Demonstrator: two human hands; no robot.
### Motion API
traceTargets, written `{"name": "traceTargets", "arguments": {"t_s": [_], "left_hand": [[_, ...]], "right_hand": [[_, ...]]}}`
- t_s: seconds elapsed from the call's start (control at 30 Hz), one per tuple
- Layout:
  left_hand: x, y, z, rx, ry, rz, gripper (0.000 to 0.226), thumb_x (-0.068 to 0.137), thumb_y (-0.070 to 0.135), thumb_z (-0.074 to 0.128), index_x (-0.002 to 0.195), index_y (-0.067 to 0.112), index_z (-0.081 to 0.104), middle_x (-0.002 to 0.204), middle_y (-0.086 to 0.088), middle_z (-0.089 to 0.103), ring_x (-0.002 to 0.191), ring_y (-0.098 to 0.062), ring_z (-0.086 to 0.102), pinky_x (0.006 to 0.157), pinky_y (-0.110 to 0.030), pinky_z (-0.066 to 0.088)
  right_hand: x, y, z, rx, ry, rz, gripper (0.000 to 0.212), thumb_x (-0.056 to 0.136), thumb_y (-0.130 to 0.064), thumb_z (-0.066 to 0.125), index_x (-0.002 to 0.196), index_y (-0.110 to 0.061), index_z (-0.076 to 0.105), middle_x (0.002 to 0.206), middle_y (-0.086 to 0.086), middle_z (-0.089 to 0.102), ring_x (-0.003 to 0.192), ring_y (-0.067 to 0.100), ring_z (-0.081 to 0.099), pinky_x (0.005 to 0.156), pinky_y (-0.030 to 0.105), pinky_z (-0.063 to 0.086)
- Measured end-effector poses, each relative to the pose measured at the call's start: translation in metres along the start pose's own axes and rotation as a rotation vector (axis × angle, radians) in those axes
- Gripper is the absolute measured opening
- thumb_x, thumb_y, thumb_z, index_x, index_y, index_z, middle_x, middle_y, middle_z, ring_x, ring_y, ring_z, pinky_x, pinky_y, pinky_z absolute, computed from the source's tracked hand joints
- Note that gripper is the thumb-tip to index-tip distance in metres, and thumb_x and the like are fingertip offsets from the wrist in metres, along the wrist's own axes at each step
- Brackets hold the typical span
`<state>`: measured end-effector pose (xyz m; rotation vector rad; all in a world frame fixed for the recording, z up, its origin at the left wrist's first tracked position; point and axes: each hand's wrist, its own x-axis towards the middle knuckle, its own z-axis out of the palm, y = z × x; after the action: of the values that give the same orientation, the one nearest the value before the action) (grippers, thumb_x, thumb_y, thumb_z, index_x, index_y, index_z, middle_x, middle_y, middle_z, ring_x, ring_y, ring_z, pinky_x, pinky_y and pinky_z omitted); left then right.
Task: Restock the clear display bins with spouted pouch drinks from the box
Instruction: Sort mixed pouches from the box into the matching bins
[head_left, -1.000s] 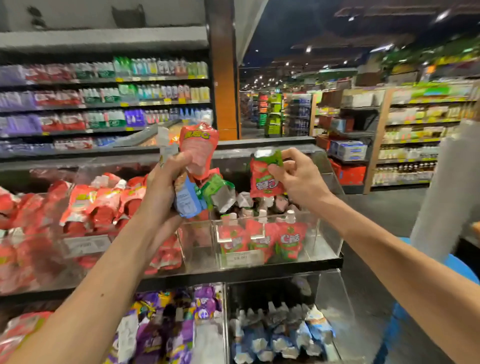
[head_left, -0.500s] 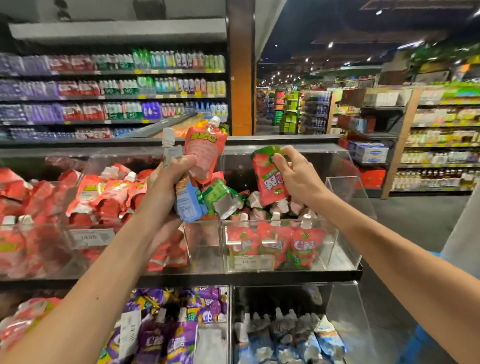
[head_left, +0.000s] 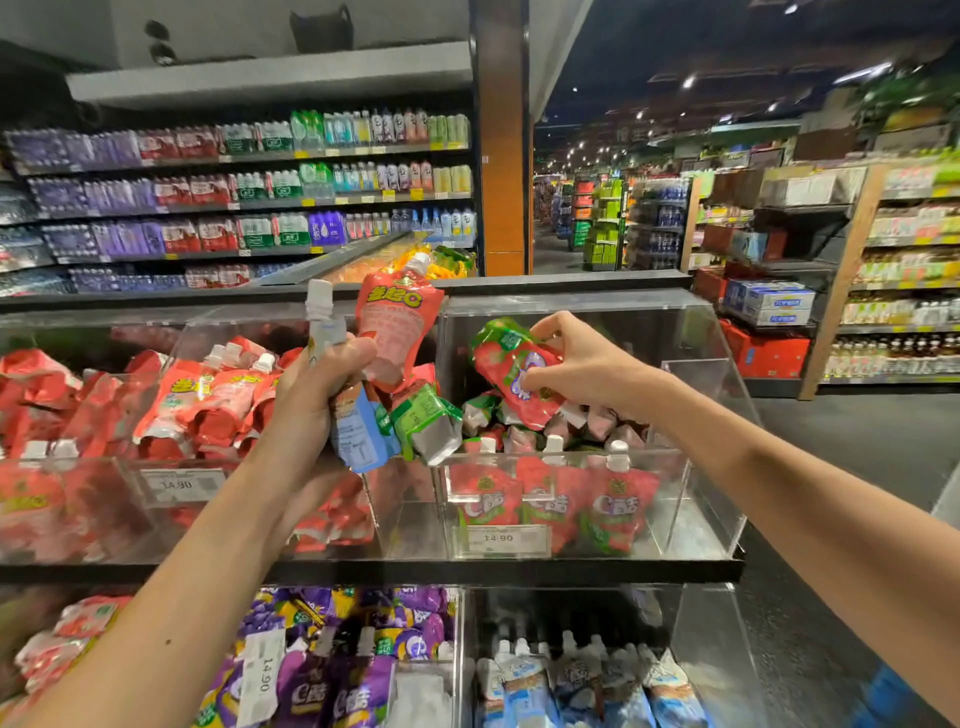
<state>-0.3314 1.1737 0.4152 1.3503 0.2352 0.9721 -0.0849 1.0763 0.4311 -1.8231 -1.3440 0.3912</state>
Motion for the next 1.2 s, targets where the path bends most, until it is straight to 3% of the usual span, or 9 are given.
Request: {"name": "traceTargets", "arguments": {"t_s": [0.17,0.37,0.57,0.7,0.77,0.87,0.97,1.1,1.2], "left_hand": [[-0.001,-0.001,-0.004,-0.006,-0.008,-0.016,0.026,0.069,0.037,0.072,0.080,0.020,0.056,0.077,0.000,0.055,0.066,-0.013,0.055,0.064,-0.032,0.051],[-0.004,-0.002,-0.006,0.027,0.008,-0.021,0.027,0.067,0.040,0.073,0.080,0.021,0.059,0.077,-0.001,0.059,0.066,-0.014,0.057,0.060,-0.030,0.053],[-0.002,-0.003,-0.008,0.050,0.070,-0.037,0.036,0.063,0.041,0.076,0.085,0.020,0.058,0.083,-0.005,0.057,0.072,-0.018,0.055,0.064,-0.033,0.051],[-0.001,-0.003,-0.003,0.036,0.024,0.000,0.027,0.064,0.039,0.074,0.080,0.022,0.060,0.076,0.001,0.061,0.066,-0.011,0.060,0.061,-0.026,0.052],[-0.001,-0.003,-0.002,0.051,0.006,0.017,0.023,0.065,0.038,0.073,0.076,0.024,0.060,0.075,0.002,0.061,0.066,-0.010,0.060,0.063,-0.027,0.051],[-0.003,-0.002,-0.001,0.051,-0.010,0.045,0.022,0.065,0.036,0.074,0.077,0.024,0.060,0.074,0.002,0.062,0.067,-0.011,0.061,0.063,-0.026,0.052],[-0.005,0.000,-0.003,0.041,0.018,0.033,0.037,0.061,0.036,0.076,0.089,0.021,0.057,0.077,0.001,0.064,0.069,-0.011,0.063,0.060,-0.026,0.054],[-0.005,0.000,-0.008,0.069,0.030,0.010,0.042,0.061,0.040,0.076,0.093,0.021,0.056,0.082,0.001,0.063,0.072,-0.013,0.062,0.064,-0.029,0.054],[-0.005,-0.004,-0.008,0.067,0.042,0.009,0.045,0.062,0.039,0.077,0.096,0.019,0.056,0.083,0.000,0.064,0.074,-0.015,0.062,0.067,-0.031,0.053]], "right_hand": [[0.003,0.002,-0.003,-0.016,-0.075,-0.076,0.050,0.073,-0.012,0.085,0.114,-0.017,0.056,0.105,0.006,0.061,0.057,0.000,0.050,0.054,0.018,0.042],[0.003,-0.010,-0.008,-0.116,-0.198,-0.153,0.026,0.073,-0.017,0.088,0.091,-0.018,0.069,0.071,-0.007,0.071,0.057,0.010,0.059,0.056,0.030,0.045],[0.010,-0.028,-0.013,-0.325,-0.301,-0.130,0.024,0.071,-0.028,0.089,0.088,-0.020,0.075,0.081,-0.005,0.074,0.078,0.019,0.071,0.064,0.039,0.058],[0.016,-0.040,0.001,-0.444,-0.343,-0.143,0.027,0.073,-0.030,0.087,0.093,-0.015,0.075,0.088,0.001,0.075,0.079,0.018,0.072,0.057,0.024,0.053],[0.019,-0.043,0.004,-0.439,-0.330,-0.142,0.033,0.072,-0.032,0.088,0.097,-0.015,0.074,0.091,0.001,0.074,0.078,0.016,0.070,0.059,0.024,0.052],[0.025,-0.037,0.004,-0.284,-0.240,-0.057,0.041,0.075,-0.031,0.086,0.108,-0.017,0.066,0.090,0.000,0.066,0.073,0.012,0.062,0.055,0.022,0.047],[0.027,-0.024,0.006,-0.093,-0.146,0.083,0.034,0.081,-0.029,0.081,0.104,-0.013,0.063,0.081,0.003,0.067,0.059,0.008,0.062,0.048,0.019,0.047],[0.023,-0.009,0.014,0.147,-0.039,0.291,0.032,0.086,-0.021,0.077,0.106,0.002,0.067,0.073,0.006,0.066,0.040,0.003,0.059,0.038,0.015,0.043],[0.019,-0.001,0.025,-0.221,-0.035,0.238,0.046,0.083,-0.030,0.080,0.112,0.003,0.065,0.084,0.008,0.066,0.061,0.014,0.064,0.057,0.025,0.051]]}}
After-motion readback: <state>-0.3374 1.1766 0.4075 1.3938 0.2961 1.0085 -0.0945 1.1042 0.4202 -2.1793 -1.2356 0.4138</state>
